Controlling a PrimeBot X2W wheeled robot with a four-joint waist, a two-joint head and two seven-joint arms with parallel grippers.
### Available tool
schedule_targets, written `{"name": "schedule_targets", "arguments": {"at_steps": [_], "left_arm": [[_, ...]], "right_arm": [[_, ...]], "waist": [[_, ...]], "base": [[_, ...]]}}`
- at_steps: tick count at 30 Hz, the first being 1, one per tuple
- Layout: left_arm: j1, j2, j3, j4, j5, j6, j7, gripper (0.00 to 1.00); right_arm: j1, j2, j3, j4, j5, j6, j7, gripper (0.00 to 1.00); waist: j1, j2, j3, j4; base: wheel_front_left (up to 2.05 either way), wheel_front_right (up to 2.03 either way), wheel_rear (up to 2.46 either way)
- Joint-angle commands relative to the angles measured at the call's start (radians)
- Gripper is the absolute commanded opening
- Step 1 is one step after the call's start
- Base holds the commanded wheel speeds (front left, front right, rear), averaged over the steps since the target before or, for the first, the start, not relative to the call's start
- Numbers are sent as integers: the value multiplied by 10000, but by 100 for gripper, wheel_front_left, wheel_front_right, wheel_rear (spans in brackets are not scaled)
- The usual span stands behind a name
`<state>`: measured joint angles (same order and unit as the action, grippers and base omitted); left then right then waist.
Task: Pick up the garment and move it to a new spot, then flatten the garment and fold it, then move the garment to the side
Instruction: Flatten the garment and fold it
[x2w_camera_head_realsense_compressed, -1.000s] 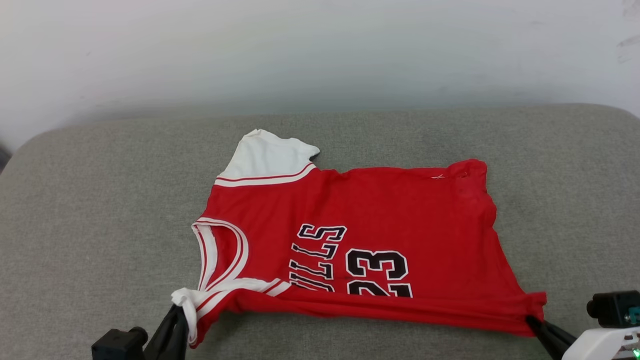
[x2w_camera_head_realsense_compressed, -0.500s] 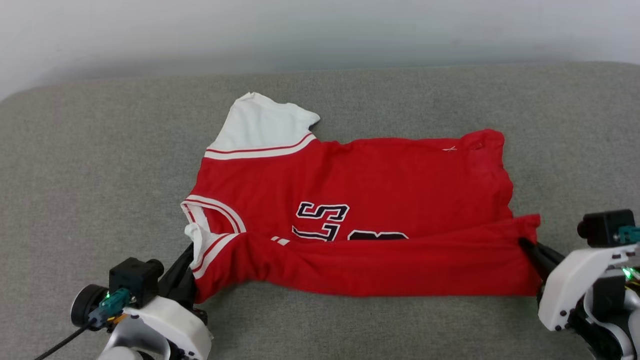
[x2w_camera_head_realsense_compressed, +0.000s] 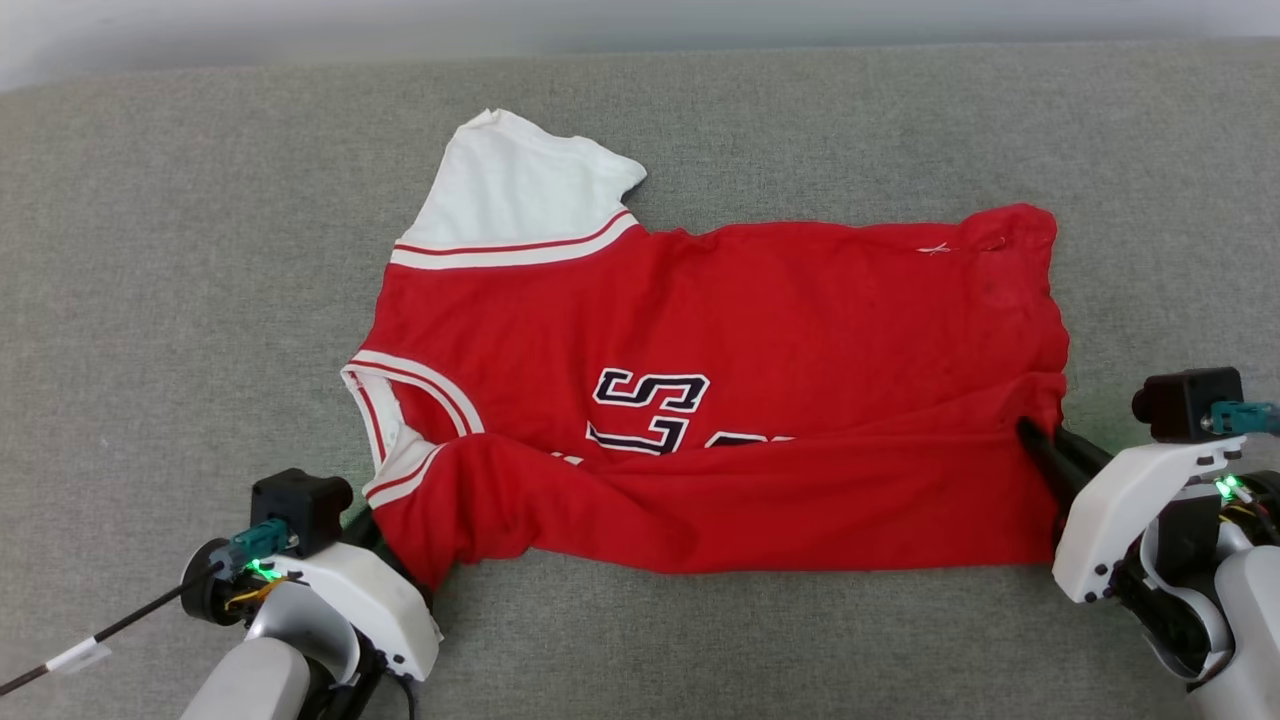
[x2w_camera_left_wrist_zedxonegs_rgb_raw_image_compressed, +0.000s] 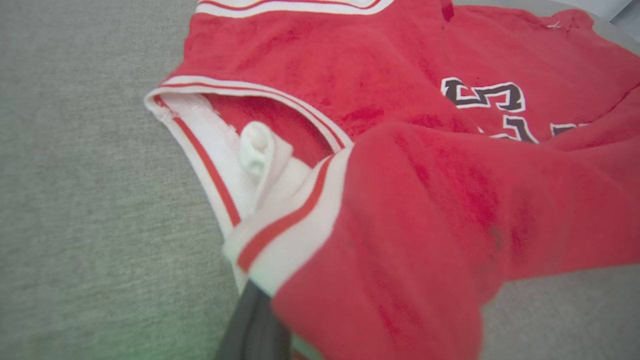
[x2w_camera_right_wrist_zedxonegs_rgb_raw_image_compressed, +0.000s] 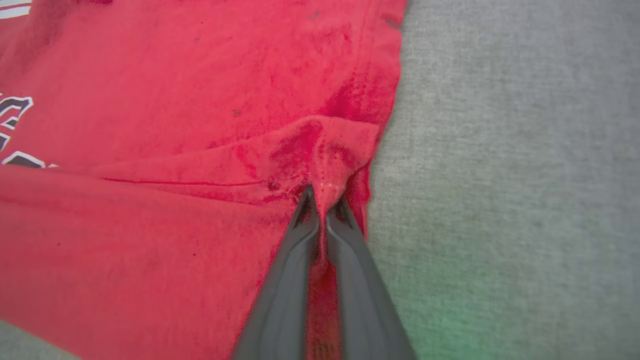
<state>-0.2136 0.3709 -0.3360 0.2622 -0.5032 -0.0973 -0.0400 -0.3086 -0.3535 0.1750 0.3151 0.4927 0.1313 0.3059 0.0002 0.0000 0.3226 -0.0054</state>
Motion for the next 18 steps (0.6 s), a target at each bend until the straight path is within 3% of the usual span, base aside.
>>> {"name": "schedule_targets", "arguments": {"at_steps": [1,11,14,18], "left_arm": [[-108,-23,30,191,-121,-55,14,100],[-1,187,423,362,-692,156,300,100],[120,311,590,99,-847,410,630,100],[379,451,1009,-594,-987,1127,1000,100]], "right_arm": [[20,-60,132,192,40,-11,-105,100],[873,150,-727,-260,-52,-9,-2352,100],[1180,269,-1091,-741,-281,-9,-2772,100],[1670,522,-1598,-1535,-780,-9,-3156,100]], "waist": [[-2,0,-4,2],[-2,0,-762,61],[-2,0,-1075,-15],[-2,0,-1432,-68]], "base": [[0,0,0],[0,0,0],[0,0,0],[0,0,0]]}}
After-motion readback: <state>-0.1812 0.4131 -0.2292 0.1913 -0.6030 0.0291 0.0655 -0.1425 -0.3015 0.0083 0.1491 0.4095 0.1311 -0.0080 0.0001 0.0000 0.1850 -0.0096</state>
